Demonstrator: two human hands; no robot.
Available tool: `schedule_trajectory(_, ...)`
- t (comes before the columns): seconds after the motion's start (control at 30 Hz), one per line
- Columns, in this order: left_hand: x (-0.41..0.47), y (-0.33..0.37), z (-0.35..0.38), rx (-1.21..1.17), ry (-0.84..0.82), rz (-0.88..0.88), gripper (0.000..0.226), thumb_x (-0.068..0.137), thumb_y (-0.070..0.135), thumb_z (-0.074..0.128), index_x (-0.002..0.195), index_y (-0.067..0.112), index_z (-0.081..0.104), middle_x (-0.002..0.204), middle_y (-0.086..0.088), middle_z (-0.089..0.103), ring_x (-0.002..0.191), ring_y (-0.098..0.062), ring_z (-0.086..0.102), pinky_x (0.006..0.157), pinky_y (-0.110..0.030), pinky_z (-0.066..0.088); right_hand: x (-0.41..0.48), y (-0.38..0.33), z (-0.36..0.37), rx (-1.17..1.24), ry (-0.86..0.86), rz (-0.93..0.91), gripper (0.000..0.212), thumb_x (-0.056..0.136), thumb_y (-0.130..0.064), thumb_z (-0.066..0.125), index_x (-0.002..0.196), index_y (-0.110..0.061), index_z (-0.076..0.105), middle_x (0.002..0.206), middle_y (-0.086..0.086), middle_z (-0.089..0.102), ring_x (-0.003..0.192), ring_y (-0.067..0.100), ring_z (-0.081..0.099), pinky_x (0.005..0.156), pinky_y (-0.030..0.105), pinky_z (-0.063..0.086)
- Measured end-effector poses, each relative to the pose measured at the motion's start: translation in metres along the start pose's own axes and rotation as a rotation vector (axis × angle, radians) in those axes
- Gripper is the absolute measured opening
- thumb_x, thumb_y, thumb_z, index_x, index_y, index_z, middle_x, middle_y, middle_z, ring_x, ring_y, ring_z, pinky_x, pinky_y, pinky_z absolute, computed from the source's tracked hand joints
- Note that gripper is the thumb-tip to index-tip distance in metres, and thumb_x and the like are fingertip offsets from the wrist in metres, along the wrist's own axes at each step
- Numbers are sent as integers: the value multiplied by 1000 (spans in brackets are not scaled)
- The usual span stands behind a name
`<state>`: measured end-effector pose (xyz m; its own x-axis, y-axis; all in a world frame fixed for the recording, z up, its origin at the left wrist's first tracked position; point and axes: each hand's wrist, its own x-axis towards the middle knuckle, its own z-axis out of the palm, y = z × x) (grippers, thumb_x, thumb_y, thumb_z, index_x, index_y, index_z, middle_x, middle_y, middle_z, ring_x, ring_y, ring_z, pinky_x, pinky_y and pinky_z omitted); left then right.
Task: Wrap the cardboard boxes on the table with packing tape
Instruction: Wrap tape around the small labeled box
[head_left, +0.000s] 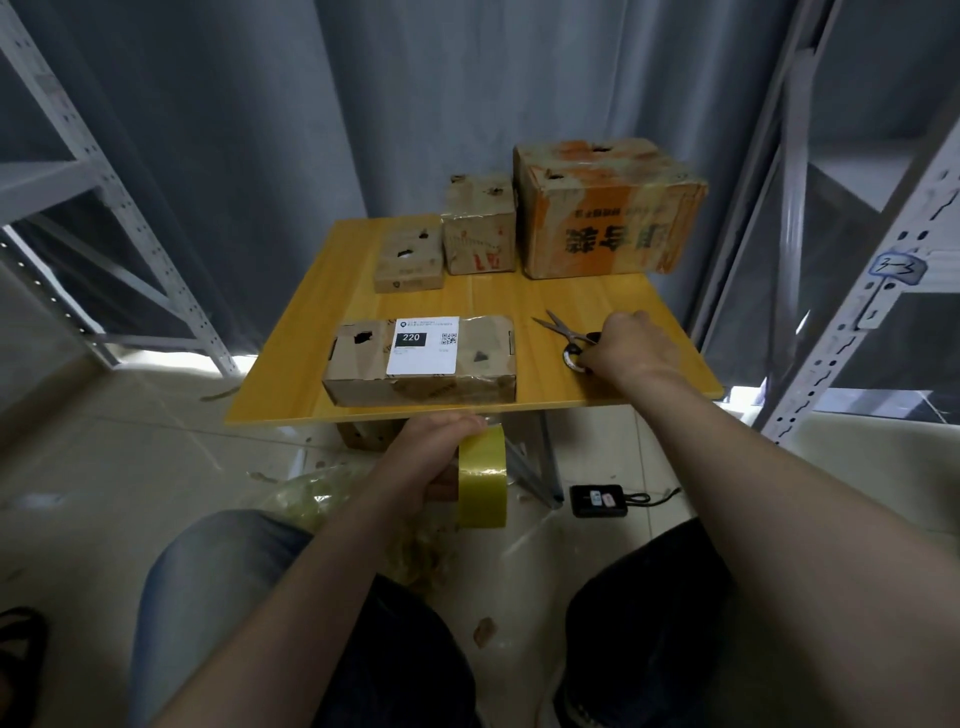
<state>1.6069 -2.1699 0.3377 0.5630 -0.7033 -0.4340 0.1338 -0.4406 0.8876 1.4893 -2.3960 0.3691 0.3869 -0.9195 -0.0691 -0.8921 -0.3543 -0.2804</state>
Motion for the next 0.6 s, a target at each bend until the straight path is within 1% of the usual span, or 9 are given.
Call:
schedule_trajectory(0.1, -1, 2, 1, -4, 5, -8, 8, 97, 36, 71, 98, 30, 76, 101, -6, 70, 84, -25, 70, 55, -28, 57, 3, 0, 1, -1, 30, -15, 29, 92, -39, 74, 104, -15, 64, 120, 12, 58, 103, 34, 61, 76, 40, 51)
schedule_trajectory(0.13, -2, 2, 2, -11, 10, -8, 8, 96, 37, 71, 98, 30, 75, 104, -6, 70, 88, -26, 70, 61, -31, 59, 3, 0, 0, -1, 36, -21, 31, 91, -42, 76, 94, -14, 61, 113, 11, 60, 95, 31, 62, 70, 38, 49)
schedule_trajectory(0.2, -3, 3, 4, -26, 32, -15, 15, 95, 40, 72, 107, 31, 73, 113, -6, 67, 99, -30, 67, 83, -42, 61, 2, 0, -1, 1, 39, -29, 39, 86, -48, 79, 82, -15, 57, 92, 8, 62, 78, 26, 59, 56, 33, 41)
schedule_trajectory(0.23, -3, 4, 5, -31, 46, -19, 21, 95, 41, 72, 112, 30, 72, 118, -5, 65, 104, -30, 65, 93, -47, 58, 1, 0, -1, 2, 34, -32, 41, 84, -50, 80, 80, -16, 57, 85, 6, 61, 73, 24, 57, 53, 31, 38)
schedule_trajectory(0.3, -3, 6, 7, -39, 62, -14, 18, 96, 39, 71, 111, 29, 71, 118, -6, 66, 102, -28, 65, 101, -48, 55, -1, 0, -1, 9, 5, -39, 44, 81, -53, 82, 80, -16, 58, 81, 6, 59, 74, 25, 58, 52, 31, 35)
schedule_trajectory(0.4, -4, 7, 9, -57, 96, -13, 12, 97, 36, 71, 89, 27, 68, 99, -2, 66, 90, -23, 64, 93, -41, 57, -1, -1, -1, 23, -23, -48, 46, 80, -52, 84, 80, -15, 58, 81, 6, 59, 78, 27, 59, 51, 32, 33)
schedule_trajectory(0.47, -2, 3, 9, -72, 108, 0, 13, 97, 36, 70, 87, 29, 66, 100, -1, 65, 91, -23, 64, 89, -38, 56, 1, -1, -1, 75, -27, -43, 43, 82, -48, 83, 77, -13, 58, 77, 7, 59, 71, 25, 58, 50, 32, 33)
schedule_trajectory(0.53, -4, 1, 9, -85, 100, 9, 11, 99, 34, 69, 89, 31, 66, 102, 1, 64, 93, -22, 64, 83, -36, 55, -1, -2, -4, 293, -71, -51, 40, 80, -45, 83, 76, -10, 64, 73, 8, 62, 62, 23, 57, 50, 33, 41)
schedule_trajectory(0.6, -6, 2, 9, -83, 104, 1, 11, 99, 32, 68, 88, 31, 66, 98, 2, 63, 87, -20, 64, 69, -29, 51, -6, -2, -11, 652, -182, -86, 34, 78, -35, 85, 84, -4, 71, 73, 10, 66, 50, 22, 59, 48, 33, 52)
